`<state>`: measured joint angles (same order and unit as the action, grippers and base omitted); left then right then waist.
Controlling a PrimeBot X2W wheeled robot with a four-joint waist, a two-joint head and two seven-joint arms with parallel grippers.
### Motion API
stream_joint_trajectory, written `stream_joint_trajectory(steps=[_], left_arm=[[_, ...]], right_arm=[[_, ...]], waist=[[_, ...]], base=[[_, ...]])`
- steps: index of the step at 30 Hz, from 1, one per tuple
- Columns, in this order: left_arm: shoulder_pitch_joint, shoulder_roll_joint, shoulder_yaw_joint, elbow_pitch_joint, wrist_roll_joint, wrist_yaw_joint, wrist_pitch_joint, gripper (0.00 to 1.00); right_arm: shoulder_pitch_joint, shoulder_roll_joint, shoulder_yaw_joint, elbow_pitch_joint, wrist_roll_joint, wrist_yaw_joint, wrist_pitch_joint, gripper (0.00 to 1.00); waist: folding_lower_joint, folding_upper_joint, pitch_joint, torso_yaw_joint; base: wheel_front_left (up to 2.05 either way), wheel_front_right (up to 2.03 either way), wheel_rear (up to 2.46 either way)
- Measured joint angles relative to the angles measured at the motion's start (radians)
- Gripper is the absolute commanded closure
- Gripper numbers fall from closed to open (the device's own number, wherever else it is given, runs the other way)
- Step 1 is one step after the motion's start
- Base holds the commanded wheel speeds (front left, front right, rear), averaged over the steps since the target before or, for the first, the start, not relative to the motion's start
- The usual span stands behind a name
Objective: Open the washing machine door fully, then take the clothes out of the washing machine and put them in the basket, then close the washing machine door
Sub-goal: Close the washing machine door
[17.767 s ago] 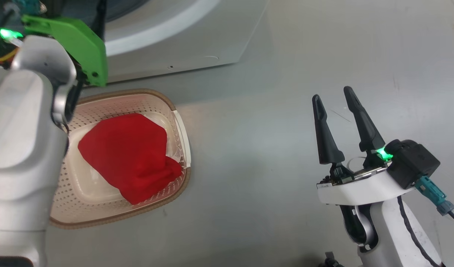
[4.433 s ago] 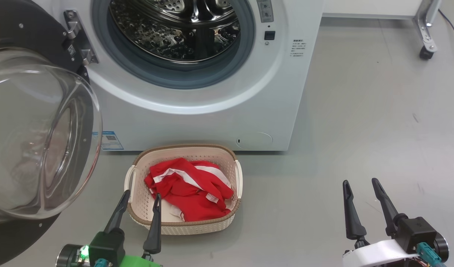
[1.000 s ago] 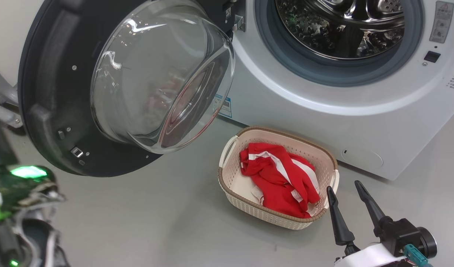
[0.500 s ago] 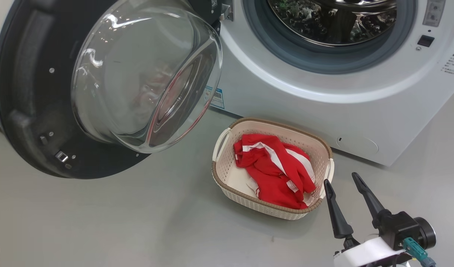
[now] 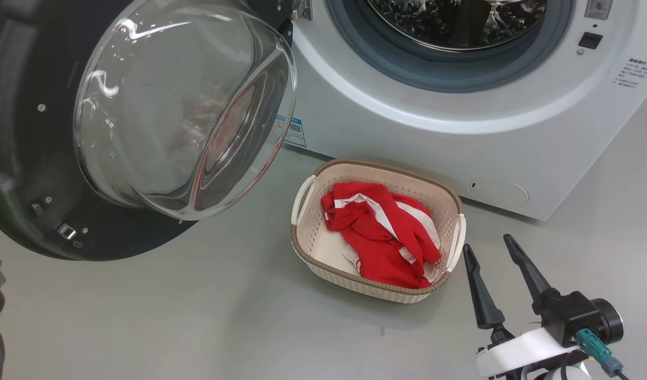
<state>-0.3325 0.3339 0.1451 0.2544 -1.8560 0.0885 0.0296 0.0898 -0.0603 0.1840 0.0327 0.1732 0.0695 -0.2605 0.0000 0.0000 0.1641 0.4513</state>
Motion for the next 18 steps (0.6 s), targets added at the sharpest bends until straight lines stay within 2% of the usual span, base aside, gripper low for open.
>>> stream_joint_trajectory(steps=[11, 18], left_arm=[[-0.002, 0.030, -0.020, 0.068, -0.046, -0.044, 0.128, 1.00], [0.001, 0.041, -0.026, 0.081, -0.077, -0.096, 0.230, 1.00]], right_arm=[[-0.007, -0.002, 0.007, 0.004, -0.001, 0.009, 0.000, 0.00], [-0.008, -0.002, 0.008, 0.006, -0.008, 0.011, 0.000, 0.00]], waist=[[0.0000, 0.0000, 0.004, -0.006], [0.0000, 0.0000, 0.006, -0.003]], base=[[0.00, 0.00, 0.00], [0.00, 0.00, 0.00]])
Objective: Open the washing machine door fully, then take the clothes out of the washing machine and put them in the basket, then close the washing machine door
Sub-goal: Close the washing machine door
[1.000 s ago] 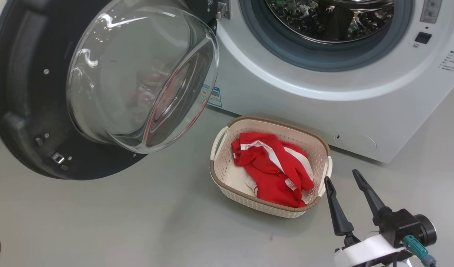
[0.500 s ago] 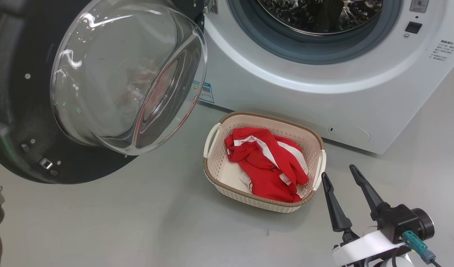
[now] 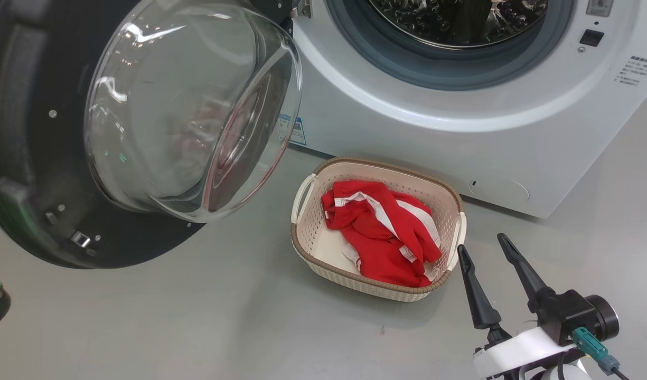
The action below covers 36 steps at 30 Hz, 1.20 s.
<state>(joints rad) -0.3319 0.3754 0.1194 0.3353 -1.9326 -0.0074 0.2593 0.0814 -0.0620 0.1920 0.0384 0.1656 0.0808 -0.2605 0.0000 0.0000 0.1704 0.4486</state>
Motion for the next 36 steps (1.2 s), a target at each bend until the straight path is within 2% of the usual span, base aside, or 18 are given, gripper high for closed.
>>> stream_joint_trajectory(steps=[6, 16, 20, 28, 36], left_arm=[[0.009, -0.003, -0.035, -0.019, -0.046, -0.056, 0.111, 1.00], [0.070, -0.018, -0.075, -0.071, -0.089, -0.096, 0.249, 1.00], [0.102, -0.022, -0.091, -0.112, -0.092, -0.105, 0.297, 1.00], [0.151, -0.064, -0.127, -0.194, -0.102, -0.112, 0.377, 1.00], [0.182, -0.078, -0.136, -0.248, -0.101, -0.113, 0.418, 1.00]], right_arm=[[-0.004, 0.000, 0.000, 0.000, 0.000, 0.000, 0.000, 0.00], [-0.007, 0.000, 0.001, 0.005, 0.000, 0.002, 0.000, 0.00], [-0.008, 0.000, 0.002, 0.006, 0.000, 0.005, 0.000, 0.00], [-0.008, 0.001, 0.003, 0.005, 0.000, 0.005, 0.000, 0.00], [-0.022, 0.002, 0.004, -0.001, 0.000, 0.005, 0.000, 0.00]], waist=[[0.0000, 0.0000, 0.003, 0.000], [0.0000, 0.0000, -0.002, -0.002], [0.0000, 0.0000, -0.010, -0.011], [0.0000, 0.0000, -0.012, -0.039], [0.0000, 0.0000, -0.008, -0.078]], base=[[0.00, 0.00, 0.00], [0.00, 0.00, 0.00], [0.00, 0.00, 0.00], [0.00, 0.00, 0.00], [0.00, 0.00, 0.00]])
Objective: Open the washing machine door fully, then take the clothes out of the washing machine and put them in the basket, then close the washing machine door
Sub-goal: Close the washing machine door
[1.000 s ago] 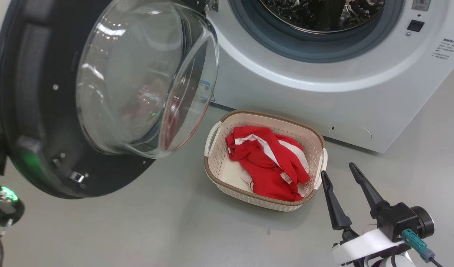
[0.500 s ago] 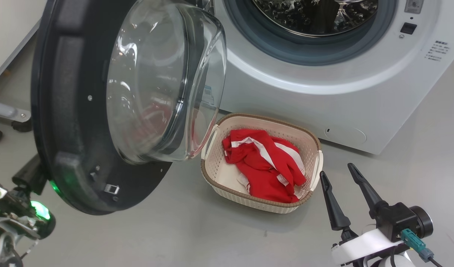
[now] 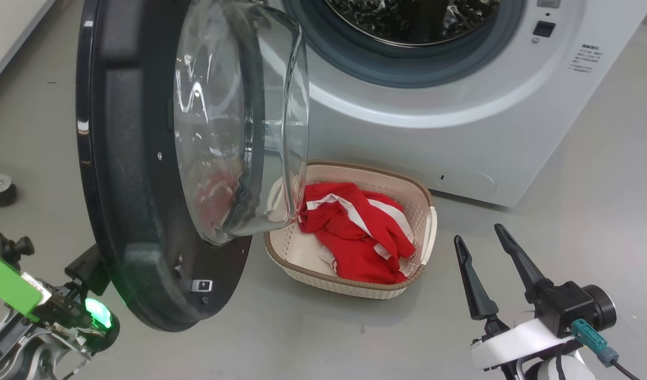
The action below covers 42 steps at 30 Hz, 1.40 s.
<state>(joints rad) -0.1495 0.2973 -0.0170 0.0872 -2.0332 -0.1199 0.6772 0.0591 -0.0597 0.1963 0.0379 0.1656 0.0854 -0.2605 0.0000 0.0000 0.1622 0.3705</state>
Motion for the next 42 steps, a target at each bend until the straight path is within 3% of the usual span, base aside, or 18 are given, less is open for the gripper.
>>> stream_joint_trajectory(steps=[27, 42], left_arm=[[-0.001, -0.036, -0.032, -0.111, 0.022, 0.000, 0.049, 1.00], [-0.154, -0.073, -0.034, -0.065, 0.079, 0.022, -0.034, 1.00]], right_arm=[[-0.078, 0.011, 0.015, -0.031, 0.045, -0.011, 0.000, 0.00], [-0.125, 0.011, 0.047, -0.049, 0.125, -0.036, 0.000, 0.00]], waist=[[0.0000, 0.0000, 0.059, -0.282], [0.0000, 0.0000, 0.123, -0.471]], base=[[0.00, 0.00, 0.00], [0.00, 0.00, 0.00]])
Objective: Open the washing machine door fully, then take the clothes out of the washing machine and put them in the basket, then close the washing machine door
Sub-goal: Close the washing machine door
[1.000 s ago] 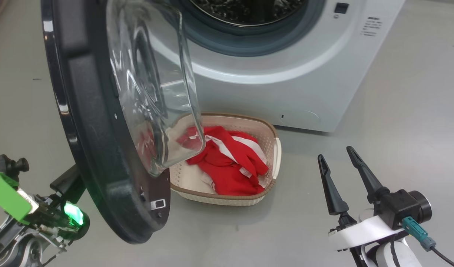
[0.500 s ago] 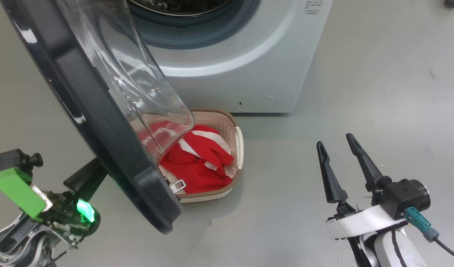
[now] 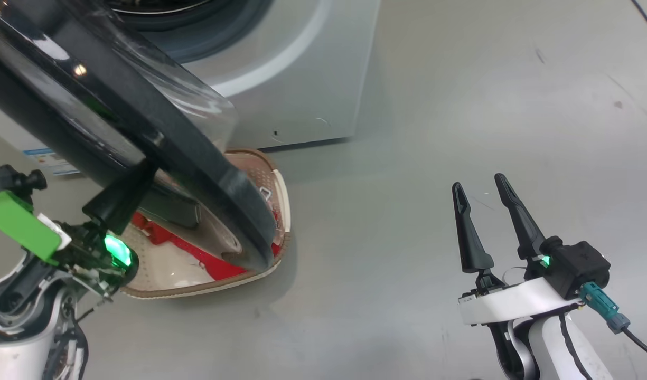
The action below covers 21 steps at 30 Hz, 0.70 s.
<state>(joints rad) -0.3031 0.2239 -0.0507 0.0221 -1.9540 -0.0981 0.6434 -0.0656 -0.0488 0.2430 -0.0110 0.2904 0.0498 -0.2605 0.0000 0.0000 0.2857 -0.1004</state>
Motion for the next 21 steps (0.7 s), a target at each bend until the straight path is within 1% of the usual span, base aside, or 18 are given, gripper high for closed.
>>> stream_joint_trajectory(steps=[6, 7, 11, 15, 21], left_arm=[[-0.068, 0.000, 0.015, 0.041, 0.011, 0.023, -0.035, 1.00], [-0.080, 0.000, 0.017, 0.049, 0.011, 0.025, -0.042, 1.00], [-0.128, 0.001, 0.021, 0.077, 0.045, 0.041, -0.064, 1.00], [-0.176, 0.001, 0.025, 0.105, 0.055, 0.059, -0.085, 1.00], [-0.241, 0.003, 0.046, 0.146, 0.063, 0.076, -0.119, 1.00]], right_arm=[[-0.016, 0.000, 0.019, 0.000, 0.028, -0.002, 0.000, 0.00], [-0.017, 0.000, 0.021, 0.000, 0.031, -0.009, 0.000, 0.00], [-0.020, 0.000, 0.026, 0.000, 0.042, -0.017, 0.000, 0.00], [-0.032, 0.001, 0.034, -0.002, 0.061, -0.026, 0.000, 0.00], [-0.039, 0.002, 0.052, -0.006, 0.088, -0.028, 0.000, 0.00]], waist=[[0.0000, 0.0000, 0.024, -0.070], [0.0000, 0.0000, 0.028, -0.081], [0.0000, 0.0000, 0.042, -0.126], [0.0000, 0.0000, 0.059, -0.167], [0.0000, 0.0000, 0.086, -0.223]], base=[[0.00, 0.00, 0.00], [0.00, 0.00, 0.00], [0.00, 0.00, 0.00], [0.00, 0.00, 0.00], [0.00, 0.00, 0.00]])
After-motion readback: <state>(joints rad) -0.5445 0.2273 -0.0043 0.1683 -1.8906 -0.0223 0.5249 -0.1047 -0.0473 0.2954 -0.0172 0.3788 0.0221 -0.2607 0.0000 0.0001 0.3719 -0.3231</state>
